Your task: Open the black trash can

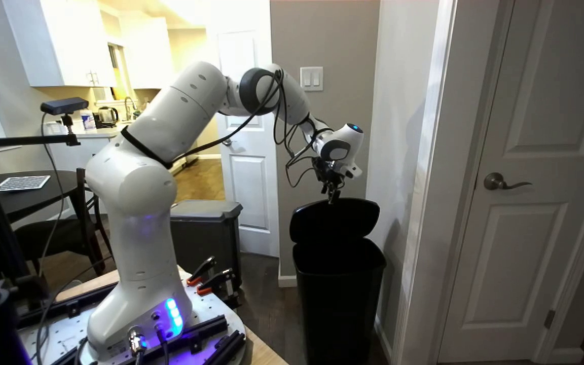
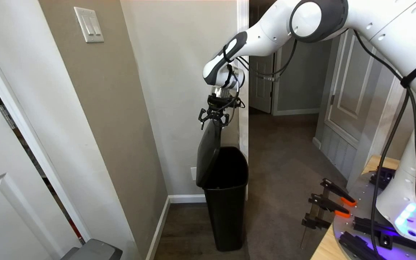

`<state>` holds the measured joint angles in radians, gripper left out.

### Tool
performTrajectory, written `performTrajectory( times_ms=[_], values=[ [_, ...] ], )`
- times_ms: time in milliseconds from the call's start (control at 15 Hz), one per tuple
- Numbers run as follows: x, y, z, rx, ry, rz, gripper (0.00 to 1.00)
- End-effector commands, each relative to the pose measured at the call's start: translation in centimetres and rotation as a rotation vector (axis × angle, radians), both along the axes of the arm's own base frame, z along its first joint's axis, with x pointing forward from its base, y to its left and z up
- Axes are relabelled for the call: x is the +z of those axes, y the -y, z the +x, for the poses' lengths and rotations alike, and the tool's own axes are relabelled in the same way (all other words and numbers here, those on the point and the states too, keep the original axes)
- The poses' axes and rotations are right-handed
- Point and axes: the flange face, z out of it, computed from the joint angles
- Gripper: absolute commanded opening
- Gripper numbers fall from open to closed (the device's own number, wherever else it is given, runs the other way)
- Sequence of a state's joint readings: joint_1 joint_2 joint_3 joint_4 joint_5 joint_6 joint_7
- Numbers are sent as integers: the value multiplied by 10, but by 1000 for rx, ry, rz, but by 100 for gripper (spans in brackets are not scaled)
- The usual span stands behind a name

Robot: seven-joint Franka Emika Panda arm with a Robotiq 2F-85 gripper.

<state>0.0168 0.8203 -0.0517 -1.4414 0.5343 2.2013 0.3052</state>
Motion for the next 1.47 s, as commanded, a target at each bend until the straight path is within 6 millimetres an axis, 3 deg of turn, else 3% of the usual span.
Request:
performTrajectory(
  times_ms=[0, 600, 733, 1067, 1400],
  values=[
    [6, -12, 11, -50, -33, -94, 100],
    [5, -61, 32, -90, -112, -277, 100],
    [11, -97, 35, -88, -114, -305, 100],
    [24, -156, 41, -54, -80, -351, 100],
    [34, -186, 45, -18, -30, -345, 100]
  ],
)
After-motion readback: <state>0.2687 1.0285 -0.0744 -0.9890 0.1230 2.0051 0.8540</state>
